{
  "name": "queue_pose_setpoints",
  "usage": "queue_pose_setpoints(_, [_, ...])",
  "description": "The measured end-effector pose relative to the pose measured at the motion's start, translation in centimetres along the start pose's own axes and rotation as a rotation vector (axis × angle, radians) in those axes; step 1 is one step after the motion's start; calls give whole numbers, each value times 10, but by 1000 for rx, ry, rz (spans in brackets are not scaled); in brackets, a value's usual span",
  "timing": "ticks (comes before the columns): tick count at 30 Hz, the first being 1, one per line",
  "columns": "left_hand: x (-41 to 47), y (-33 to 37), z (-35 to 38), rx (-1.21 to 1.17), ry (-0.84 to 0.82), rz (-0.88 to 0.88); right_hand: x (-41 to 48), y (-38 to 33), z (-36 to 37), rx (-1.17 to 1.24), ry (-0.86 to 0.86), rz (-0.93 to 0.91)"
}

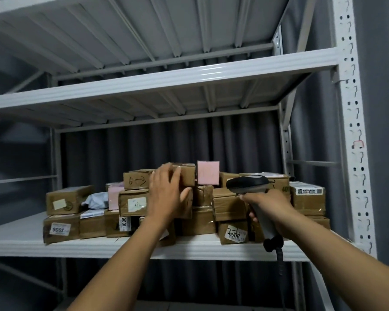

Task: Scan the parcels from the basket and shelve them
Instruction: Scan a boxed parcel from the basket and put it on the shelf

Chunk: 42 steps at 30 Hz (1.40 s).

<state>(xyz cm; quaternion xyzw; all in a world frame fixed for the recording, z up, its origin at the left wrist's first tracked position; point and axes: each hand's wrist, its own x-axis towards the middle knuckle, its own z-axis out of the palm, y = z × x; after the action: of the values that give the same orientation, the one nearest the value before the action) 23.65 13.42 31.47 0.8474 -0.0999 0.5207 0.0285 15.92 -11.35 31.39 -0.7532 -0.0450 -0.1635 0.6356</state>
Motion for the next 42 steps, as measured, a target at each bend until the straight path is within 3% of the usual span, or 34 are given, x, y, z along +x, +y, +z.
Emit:
queue_pose_setpoints(3, [-15,-13,1,134,-90,153,1,1,9,7,-28,11])
queue_pose_setpoints(12, [-7,-7,5,291,-343,100,0,4,29,-8,-54,51])
queue_pose_setpoints(22, [-35,6,-18,219,-240,115,-35,9,24,30,-54,40])
queue_pose_setpoints(27, [-98,16,-23,100,-261,116,-84,51,20,-115,-65,47])
queue_pose_setpoints(35, [-261,37,6,-2,-597,63,-176,169,19,-388,-152,189])
queue_pose_setpoints(42, [-413,65,26,-52,-925,12,-246,278,24,-466,-225,355])
